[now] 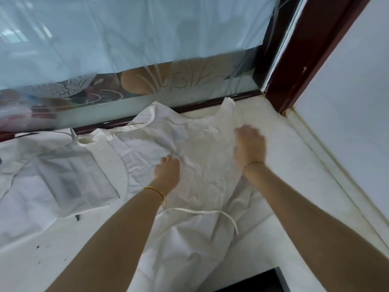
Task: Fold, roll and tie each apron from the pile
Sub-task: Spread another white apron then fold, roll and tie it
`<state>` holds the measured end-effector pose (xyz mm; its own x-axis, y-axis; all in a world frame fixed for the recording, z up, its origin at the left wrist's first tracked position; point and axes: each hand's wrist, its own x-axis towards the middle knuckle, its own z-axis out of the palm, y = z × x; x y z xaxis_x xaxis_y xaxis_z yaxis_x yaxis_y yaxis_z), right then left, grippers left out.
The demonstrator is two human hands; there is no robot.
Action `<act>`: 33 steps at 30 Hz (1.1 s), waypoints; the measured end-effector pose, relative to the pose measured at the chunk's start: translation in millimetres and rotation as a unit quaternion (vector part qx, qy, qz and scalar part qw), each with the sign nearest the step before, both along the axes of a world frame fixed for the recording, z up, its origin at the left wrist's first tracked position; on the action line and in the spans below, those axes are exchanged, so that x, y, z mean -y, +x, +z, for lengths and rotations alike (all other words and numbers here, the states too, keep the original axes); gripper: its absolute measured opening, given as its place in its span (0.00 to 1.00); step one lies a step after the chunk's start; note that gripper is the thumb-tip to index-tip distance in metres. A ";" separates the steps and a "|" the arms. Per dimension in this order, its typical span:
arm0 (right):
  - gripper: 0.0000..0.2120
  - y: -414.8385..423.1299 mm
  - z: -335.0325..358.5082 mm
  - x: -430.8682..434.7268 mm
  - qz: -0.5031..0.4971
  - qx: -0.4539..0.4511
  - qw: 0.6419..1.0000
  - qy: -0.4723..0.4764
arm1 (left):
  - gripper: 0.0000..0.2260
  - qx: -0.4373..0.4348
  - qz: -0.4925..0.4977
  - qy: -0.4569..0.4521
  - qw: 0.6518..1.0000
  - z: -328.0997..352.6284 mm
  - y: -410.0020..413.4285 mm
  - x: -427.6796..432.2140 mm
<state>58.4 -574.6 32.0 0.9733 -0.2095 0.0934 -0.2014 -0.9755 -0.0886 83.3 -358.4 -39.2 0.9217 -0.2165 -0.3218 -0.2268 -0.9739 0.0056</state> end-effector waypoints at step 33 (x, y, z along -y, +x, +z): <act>0.41 -80.0 -96.1 4.9 0.171 -0.345 0.923 0.009 | 0.23 -0.213 0.079 0.219 0.949 -16.4 -56.4 -113.3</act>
<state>-21.6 -579.5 -64.1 0.8089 0.1248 -0.5746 0.1027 -0.9922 -0.0710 27.0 -245.1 -55.6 0.6975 0.1541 -0.6999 -0.1452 -0.9260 -0.3485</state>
